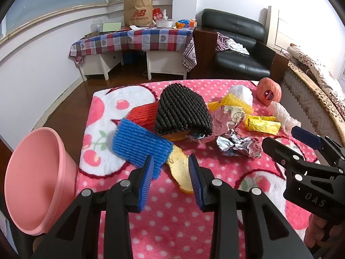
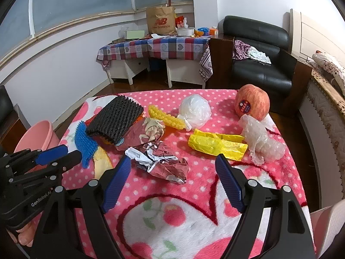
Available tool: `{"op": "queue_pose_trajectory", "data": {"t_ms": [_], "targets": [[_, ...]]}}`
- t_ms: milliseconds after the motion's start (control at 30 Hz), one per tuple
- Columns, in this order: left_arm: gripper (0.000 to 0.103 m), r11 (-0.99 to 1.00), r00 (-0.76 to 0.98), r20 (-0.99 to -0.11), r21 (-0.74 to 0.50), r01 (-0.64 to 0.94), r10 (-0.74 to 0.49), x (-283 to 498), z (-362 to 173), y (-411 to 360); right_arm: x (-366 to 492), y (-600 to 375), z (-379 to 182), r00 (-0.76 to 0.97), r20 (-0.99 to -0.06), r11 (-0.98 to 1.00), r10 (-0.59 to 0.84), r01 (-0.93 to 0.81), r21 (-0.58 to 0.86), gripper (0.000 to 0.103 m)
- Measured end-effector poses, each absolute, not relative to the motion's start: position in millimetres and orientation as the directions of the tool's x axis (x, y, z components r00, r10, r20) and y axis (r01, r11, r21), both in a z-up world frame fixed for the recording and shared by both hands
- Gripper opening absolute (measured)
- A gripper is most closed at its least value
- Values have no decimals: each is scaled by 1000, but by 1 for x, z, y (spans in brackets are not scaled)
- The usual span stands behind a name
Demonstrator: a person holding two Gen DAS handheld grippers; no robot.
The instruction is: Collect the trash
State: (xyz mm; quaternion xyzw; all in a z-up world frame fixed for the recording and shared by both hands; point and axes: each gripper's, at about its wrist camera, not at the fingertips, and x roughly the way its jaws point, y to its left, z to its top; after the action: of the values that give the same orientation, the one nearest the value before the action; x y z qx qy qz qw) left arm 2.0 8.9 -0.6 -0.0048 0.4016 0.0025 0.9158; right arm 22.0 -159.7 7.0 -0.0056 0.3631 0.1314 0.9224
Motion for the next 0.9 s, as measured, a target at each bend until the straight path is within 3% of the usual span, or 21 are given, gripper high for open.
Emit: {"op": "queue_pose_trajectory", "data": {"t_ms": [900], "targets": [[33, 1000, 677, -736, -15, -9, -5, 2, -1, 10, 24, -159, 8, 700, -671, 964, 244, -249, 90, 81]]}}
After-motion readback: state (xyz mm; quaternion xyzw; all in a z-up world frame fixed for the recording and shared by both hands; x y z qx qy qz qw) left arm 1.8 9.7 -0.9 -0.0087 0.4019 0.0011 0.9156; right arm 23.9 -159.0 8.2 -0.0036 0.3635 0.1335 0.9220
